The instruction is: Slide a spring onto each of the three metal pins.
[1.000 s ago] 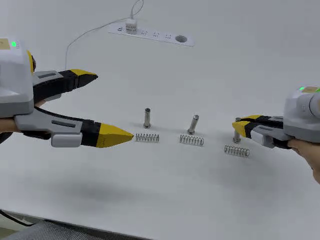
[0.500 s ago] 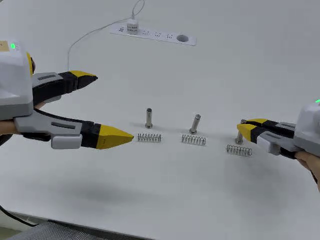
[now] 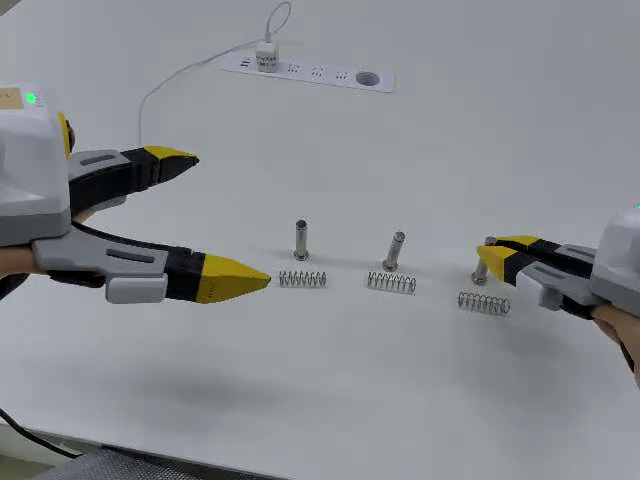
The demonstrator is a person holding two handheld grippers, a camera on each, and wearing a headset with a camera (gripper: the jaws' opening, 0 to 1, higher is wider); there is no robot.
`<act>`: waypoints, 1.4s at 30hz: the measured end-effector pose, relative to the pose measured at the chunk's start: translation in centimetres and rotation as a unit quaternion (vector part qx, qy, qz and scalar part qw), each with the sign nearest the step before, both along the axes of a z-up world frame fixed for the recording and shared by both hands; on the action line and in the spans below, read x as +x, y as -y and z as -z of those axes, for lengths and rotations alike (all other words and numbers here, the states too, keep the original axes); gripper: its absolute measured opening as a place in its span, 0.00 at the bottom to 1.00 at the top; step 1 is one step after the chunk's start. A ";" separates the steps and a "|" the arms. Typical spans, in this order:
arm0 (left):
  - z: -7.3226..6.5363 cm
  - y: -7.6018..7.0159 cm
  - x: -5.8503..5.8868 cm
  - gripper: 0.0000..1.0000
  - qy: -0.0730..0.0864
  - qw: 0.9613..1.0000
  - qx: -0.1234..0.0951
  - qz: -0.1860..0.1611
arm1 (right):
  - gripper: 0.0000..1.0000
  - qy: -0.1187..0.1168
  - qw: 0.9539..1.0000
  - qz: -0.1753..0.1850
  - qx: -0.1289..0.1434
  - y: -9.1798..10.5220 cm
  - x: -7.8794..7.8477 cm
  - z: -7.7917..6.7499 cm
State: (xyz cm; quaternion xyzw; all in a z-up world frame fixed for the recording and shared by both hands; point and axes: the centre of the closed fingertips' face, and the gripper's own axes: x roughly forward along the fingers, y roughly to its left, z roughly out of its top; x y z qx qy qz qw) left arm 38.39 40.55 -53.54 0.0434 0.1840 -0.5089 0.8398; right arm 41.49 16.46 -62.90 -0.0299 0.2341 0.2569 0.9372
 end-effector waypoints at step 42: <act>0.1 -0.5 -0.4 1.00 0.000 1.000 0.007 -0.001 | 0.19 -0.061 0.953 -0.233 -0.185 -0.4 -4.4 3.5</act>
